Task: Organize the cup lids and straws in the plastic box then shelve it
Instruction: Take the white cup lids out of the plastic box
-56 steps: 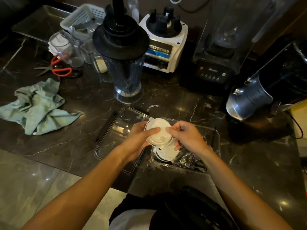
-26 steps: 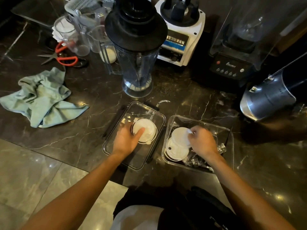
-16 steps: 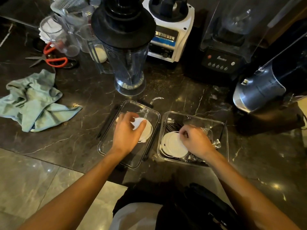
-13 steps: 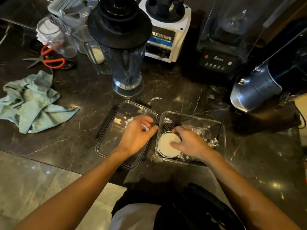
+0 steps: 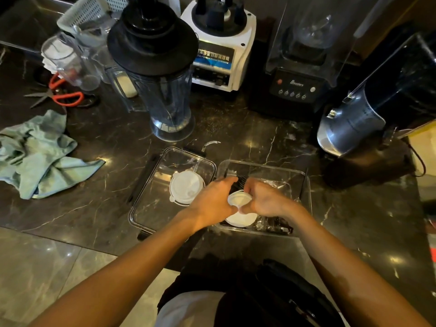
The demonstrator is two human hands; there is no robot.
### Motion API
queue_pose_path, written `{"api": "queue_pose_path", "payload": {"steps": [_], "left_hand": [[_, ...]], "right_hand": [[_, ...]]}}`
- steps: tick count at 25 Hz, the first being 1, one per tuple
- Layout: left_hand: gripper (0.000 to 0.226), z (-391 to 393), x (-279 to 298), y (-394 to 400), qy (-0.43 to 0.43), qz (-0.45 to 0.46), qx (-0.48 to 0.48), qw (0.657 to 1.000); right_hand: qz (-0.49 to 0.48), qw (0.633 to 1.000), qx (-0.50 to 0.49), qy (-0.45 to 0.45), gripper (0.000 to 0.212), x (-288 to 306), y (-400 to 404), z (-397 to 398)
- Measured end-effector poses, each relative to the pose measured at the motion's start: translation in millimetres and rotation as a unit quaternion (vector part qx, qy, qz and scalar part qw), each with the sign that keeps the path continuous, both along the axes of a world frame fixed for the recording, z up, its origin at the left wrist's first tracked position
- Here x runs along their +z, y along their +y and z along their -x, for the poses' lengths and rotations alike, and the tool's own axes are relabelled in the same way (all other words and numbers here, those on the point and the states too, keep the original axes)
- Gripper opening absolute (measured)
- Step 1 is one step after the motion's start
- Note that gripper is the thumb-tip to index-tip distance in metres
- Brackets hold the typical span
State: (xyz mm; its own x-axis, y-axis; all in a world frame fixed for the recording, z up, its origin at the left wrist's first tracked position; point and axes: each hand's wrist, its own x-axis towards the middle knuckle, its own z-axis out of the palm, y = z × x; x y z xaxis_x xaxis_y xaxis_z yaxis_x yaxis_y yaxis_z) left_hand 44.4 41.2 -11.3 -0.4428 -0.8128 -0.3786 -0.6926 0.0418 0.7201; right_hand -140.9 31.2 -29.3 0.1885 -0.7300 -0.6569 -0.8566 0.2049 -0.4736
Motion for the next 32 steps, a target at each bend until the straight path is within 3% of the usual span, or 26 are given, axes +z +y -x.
{"api": "queue_pose_path", "payload": {"steps": [4, 8, 11, 16, 20, 27, 32], "left_hand": [[0.077, -1.3, -1.2, -1.1, -0.002, -0.023, 0.001, 1.000], [0.040, -2.1, 6.6, -12.7, 0.100, -0.042, 0.050, 0.993], [0.033, -3.5, 13.6, -26.8, 0.187, -0.069, 0.134, 0.971], [0.029, -7.7, 30.8, -35.2, 0.252, -0.124, 0.188, 0.941], [0.032, -19.1, 38.5, -35.2, 0.320, -0.177, 0.247, 0.897], [0.033, -81.8, 55.0, -53.2, 0.344, -0.166, 0.368, 0.848], [0.028, -127.1, 15.4, -38.3, 0.309, -0.171, 0.451, 0.820]], "right_hand": [[-0.023, 0.988, -0.094, -0.122, 0.041, 13.4, 4.3, 17.9], [-0.049, 0.937, -0.218, -0.269, 0.035, 35.5, 1.2, 41.7], [-0.047, 0.920, -0.231, -0.313, 0.031, 51.0, -9.3, 43.4], [-0.012, 0.930, -0.218, -0.297, 0.025, 68.3, -22.5, 39.7], [0.018, 0.928, -0.215, -0.304, 0.031, 75.0, -25.0, 22.0], [0.055, 0.936, -0.178, -0.299, 0.021, 85.8, -67.7, -49.8], [0.025, 0.961, -0.138, -0.239, 0.026, 56.2, -86.2, -106.5]]}}
